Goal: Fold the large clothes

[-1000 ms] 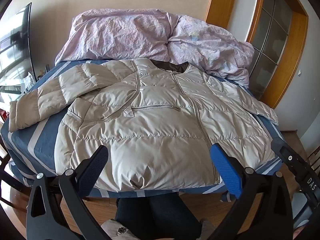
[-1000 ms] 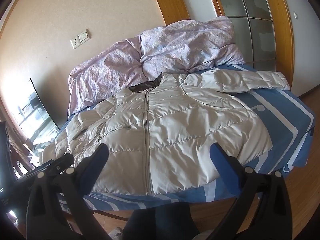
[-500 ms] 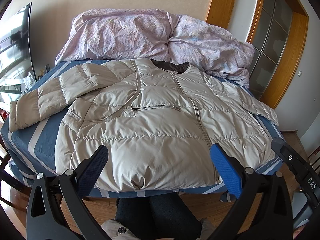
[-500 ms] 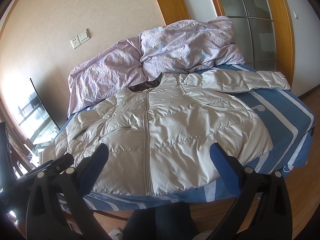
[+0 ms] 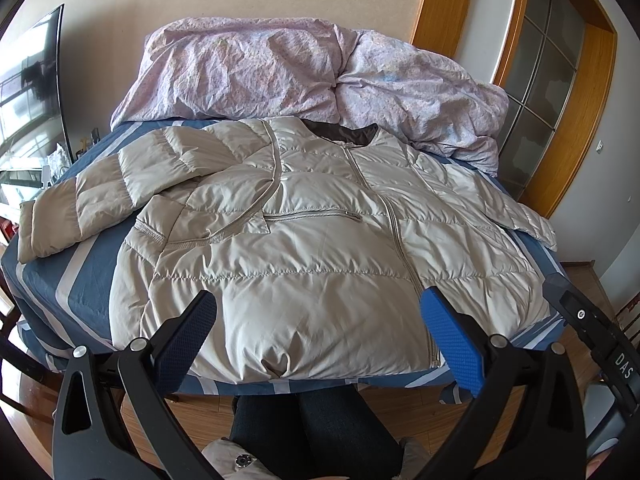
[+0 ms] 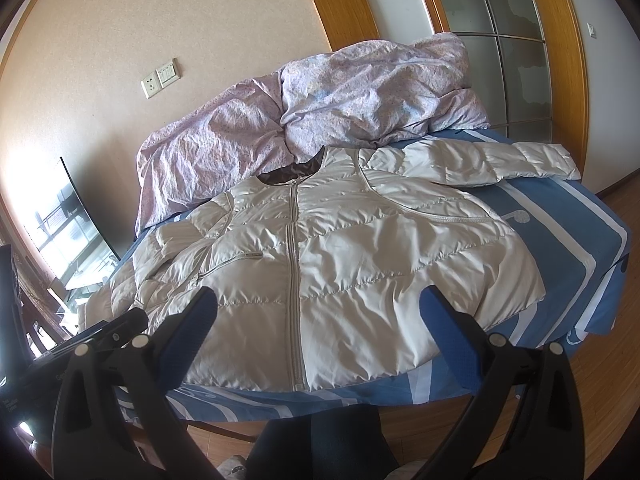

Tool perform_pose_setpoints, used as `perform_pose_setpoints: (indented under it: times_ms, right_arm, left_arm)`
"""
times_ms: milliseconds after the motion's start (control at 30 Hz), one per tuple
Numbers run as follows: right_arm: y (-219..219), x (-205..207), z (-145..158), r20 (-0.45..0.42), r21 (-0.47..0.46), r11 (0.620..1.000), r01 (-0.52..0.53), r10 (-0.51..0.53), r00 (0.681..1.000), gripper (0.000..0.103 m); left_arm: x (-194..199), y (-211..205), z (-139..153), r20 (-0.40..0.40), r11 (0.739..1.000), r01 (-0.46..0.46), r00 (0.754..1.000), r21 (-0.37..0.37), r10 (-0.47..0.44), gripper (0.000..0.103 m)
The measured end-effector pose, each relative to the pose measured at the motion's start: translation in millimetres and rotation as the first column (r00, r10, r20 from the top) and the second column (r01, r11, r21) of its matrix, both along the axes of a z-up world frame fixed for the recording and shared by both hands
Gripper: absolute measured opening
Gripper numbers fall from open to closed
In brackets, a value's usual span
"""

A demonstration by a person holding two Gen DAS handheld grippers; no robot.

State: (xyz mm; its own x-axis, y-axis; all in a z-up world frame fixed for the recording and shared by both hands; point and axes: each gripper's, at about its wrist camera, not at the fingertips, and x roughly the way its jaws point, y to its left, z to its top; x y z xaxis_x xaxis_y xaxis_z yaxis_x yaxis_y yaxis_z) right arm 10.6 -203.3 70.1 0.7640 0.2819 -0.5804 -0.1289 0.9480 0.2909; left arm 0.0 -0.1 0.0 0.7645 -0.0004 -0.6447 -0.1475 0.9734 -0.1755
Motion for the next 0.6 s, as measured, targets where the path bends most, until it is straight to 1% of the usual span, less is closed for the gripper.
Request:
perform_pose_setpoints:
  times_ms: [600]
  right_arm:
    - [-0.7,-0.2,-1.3,0.0,0.001,1.0,0.0,0.0,1.0,0.101]
  left_arm:
    - [0.0,0.1,-0.1,-0.001,1.0,0.0,1.0,-0.001,0.0,0.102]
